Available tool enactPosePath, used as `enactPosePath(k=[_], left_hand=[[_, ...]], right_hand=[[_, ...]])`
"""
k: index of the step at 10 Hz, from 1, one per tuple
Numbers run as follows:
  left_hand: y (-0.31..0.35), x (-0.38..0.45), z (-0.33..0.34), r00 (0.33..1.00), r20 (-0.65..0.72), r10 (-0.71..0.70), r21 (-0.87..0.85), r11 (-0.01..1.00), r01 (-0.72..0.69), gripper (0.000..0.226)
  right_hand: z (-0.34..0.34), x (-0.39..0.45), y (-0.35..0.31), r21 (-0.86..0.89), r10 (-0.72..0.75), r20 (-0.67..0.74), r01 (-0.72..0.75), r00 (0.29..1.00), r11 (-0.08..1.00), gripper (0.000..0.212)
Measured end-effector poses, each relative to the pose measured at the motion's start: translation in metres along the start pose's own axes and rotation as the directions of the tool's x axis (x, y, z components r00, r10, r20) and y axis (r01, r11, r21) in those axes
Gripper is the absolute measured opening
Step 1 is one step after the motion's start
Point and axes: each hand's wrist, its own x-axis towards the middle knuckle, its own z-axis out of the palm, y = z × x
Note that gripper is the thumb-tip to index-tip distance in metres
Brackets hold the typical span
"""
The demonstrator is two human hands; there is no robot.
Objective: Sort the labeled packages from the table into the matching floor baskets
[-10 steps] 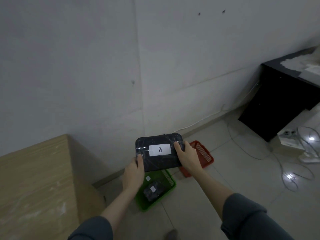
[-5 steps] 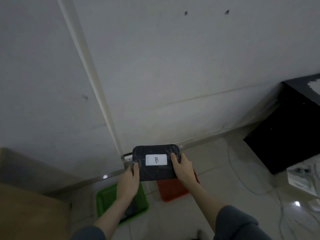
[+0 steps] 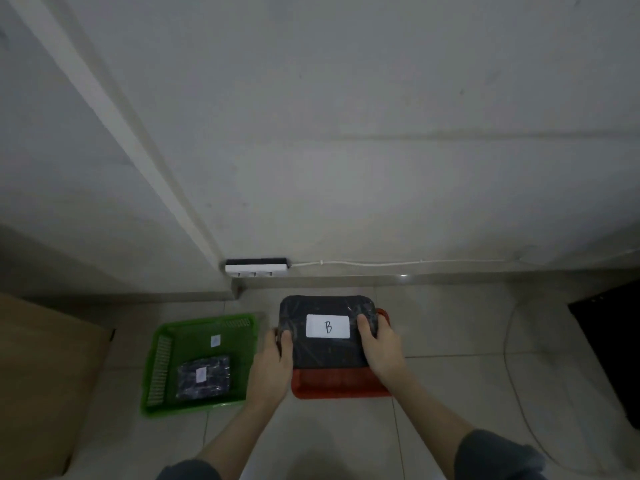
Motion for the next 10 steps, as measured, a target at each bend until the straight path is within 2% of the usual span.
enactPosePath(k=[3,5,6,7,8,9,10], left_hand=[[-0.171,0.121,0.193,0.998,0.058,0.003,0.117,0.993,-0.009,0.033],[-0.250,0.175,0.282,0.989,0.147,0.016,0.106,0.994,-0.032,0.022],[-0.273,0.189,0.309,0.978,0.206,-0.026,0.189,0.982,-0.014,0.029],[-0.288,0.198,0.323,0.950,0.285,-0.124,0.357,0.934,0.014,0.041],[-0.295,0.201,0.327,0.934,0.322,-0.156,0.392,0.920,0.018,0.044],[-0.293,0.201,0.325,0.928,0.326,-0.181,0.392,0.919,0.042,0.044],[-0.283,0.196,0.316,0.941,0.287,-0.179,0.361,0.930,0.067,0.045]], right_hand=[[0.115,0.136,0.227,-0.047,0.031,-0.002,-0.031,1.000,0.998,0.028],[0.164,0.189,0.329,-0.138,0.073,-0.007,-0.074,0.997,0.988,0.023],[0.177,0.199,0.359,-0.238,0.117,-0.009,-0.116,0.993,0.964,0.029],[0.186,0.204,0.377,-0.360,0.146,0.020,-0.129,0.989,0.924,0.033],[0.190,0.208,0.384,-0.410,0.148,0.040,-0.119,0.988,0.904,0.037],[0.188,0.210,0.378,-0.362,0.211,0.065,-0.174,0.975,0.916,0.041],[0.183,0.209,0.371,-0.381,0.242,0.055,-0.204,0.969,0.902,0.046]])
